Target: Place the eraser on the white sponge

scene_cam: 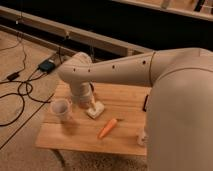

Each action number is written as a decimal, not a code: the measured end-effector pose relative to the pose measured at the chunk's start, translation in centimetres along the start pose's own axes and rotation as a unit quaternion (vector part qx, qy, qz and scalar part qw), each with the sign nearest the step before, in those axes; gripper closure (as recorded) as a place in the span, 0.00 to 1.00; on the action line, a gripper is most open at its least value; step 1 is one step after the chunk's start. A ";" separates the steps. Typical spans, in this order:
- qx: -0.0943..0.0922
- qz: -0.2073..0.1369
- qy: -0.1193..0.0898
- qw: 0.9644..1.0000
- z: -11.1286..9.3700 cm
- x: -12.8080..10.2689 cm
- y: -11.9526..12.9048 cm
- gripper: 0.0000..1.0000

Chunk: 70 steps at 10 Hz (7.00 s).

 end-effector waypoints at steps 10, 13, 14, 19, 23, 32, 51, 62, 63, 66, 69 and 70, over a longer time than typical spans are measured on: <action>0.000 0.000 0.000 1.000 0.0 0.0 0.0 0.35; 0.000 0.000 0.000 1.000 0.0 0.0 0.0 0.35; 0.000 0.000 0.000 1.000 0.0 0.0 0.0 0.35; 0.000 0.000 0.000 1.000 0.0 0.0 0.0 0.35; 0.016 0.033 -0.001 0.999 0.2 -0.4 -3.3 0.35; 0.041 0.189 -0.003 0.981 4.4 -4.2 -23.9 0.35; 0.038 0.244 0.015 0.969 13.5 -11.3 -40.8 0.35; 0.029 0.241 0.001 0.970 16.1 -11.7 -40.9 0.55; 0.028 0.243 0.002 0.970 16.3 -11.5 -40.9 0.66; 0.027 0.248 0.006 0.968 16.3 -11.2 -40.7 0.97; 0.031 0.237 -0.009 0.971 14.0 -11.9 -39.9 1.00; 0.034 0.224 -0.019 0.974 12.7 -12.4 -39.0 1.00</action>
